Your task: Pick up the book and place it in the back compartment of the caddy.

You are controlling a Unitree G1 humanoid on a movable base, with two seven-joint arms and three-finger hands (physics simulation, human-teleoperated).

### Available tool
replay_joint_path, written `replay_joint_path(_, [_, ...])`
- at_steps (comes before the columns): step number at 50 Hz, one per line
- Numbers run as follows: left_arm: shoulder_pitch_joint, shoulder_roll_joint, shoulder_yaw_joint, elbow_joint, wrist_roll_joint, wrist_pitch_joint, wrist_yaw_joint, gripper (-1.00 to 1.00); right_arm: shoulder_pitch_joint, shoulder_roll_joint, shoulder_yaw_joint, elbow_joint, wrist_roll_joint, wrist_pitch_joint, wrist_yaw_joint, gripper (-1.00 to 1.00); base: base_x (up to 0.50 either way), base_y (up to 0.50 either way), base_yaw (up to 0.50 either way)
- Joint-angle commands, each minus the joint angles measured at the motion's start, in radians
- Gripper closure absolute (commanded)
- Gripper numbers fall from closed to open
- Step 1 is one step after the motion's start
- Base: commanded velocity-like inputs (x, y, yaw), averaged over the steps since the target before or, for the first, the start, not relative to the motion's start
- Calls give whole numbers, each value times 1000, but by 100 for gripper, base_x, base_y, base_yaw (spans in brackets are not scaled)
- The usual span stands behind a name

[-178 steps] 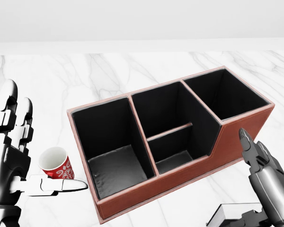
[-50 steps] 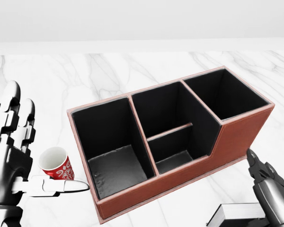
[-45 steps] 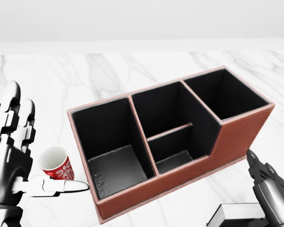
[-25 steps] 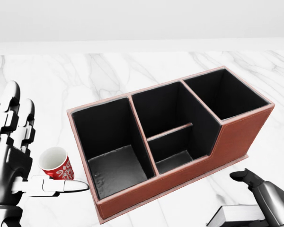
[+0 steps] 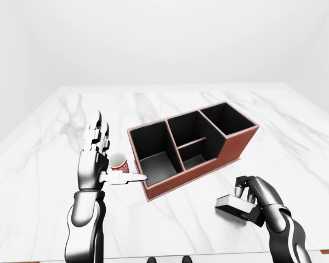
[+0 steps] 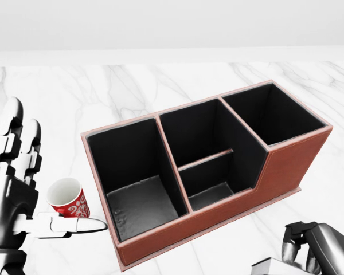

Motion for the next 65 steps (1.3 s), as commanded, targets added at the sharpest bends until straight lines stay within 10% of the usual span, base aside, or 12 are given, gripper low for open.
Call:
replay_joint_path(1, [-1, 0, 1, 0, -2, 0, 0, -100, -2, 9, 2, -33, 11, 0, -6, 100, 0, 0, 0])
replay_joint_path(42, [-1, 0, -3, 16, 3, 0, 3, -100, -225, -38, 69, -343, -201, 0, 344, 100, 0, 0, 0])
replay_joint_path(65, [-2, 0, -4, 25, 4, 0, 4, -100, -448, -101, 103, -340, -191, 0, 351, 100, 0, 0, 0])
